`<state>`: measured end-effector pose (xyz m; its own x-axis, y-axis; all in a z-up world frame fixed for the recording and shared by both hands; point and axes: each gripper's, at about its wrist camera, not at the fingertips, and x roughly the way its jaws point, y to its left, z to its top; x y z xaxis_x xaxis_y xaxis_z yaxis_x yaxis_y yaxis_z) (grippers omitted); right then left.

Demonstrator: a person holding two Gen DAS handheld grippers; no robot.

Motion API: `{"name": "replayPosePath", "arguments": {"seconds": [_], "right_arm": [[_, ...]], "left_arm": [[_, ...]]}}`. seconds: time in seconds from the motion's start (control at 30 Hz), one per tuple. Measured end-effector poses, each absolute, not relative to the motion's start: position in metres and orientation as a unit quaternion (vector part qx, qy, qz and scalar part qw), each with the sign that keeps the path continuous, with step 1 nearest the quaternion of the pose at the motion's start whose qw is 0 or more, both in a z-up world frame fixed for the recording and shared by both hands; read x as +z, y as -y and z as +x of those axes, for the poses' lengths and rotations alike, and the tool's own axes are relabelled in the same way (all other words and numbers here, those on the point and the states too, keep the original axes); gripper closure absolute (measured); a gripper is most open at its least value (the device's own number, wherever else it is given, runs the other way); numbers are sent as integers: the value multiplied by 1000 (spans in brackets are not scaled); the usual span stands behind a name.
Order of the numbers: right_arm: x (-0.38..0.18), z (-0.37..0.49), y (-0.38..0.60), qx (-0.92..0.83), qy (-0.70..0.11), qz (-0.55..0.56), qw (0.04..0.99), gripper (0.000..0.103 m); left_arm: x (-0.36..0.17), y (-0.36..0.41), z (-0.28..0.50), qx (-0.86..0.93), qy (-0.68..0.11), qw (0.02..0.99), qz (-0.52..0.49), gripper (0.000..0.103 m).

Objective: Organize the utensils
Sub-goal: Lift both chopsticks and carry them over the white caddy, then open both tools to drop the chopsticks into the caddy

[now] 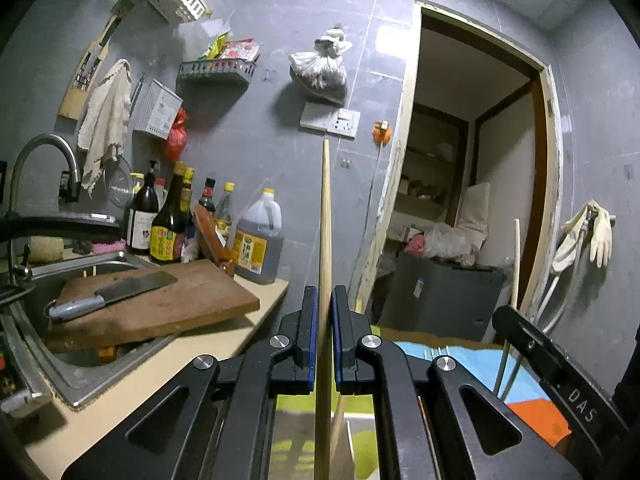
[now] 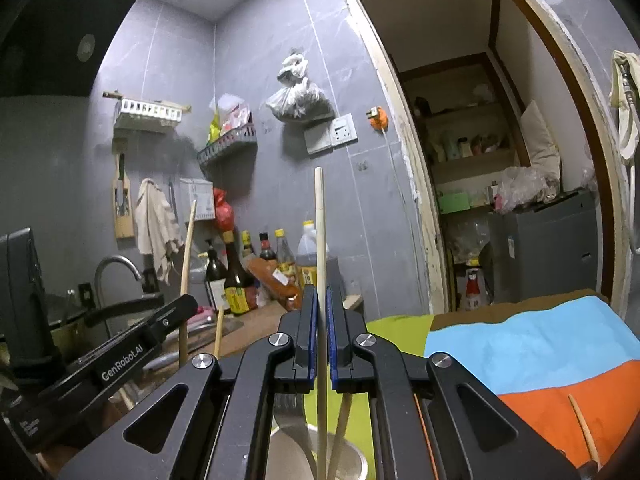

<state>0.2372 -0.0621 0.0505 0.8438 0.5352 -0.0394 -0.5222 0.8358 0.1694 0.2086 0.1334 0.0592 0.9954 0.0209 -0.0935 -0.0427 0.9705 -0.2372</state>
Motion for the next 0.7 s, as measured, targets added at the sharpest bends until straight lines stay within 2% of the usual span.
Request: {"name": "replayPosePath", "arguments": {"seconds": [0.7], "right_arm": [[40,231,65,275,-88,48,956,98]], "left_arm": [[40,-130,201,-16,-120,986,-117,97]]}}
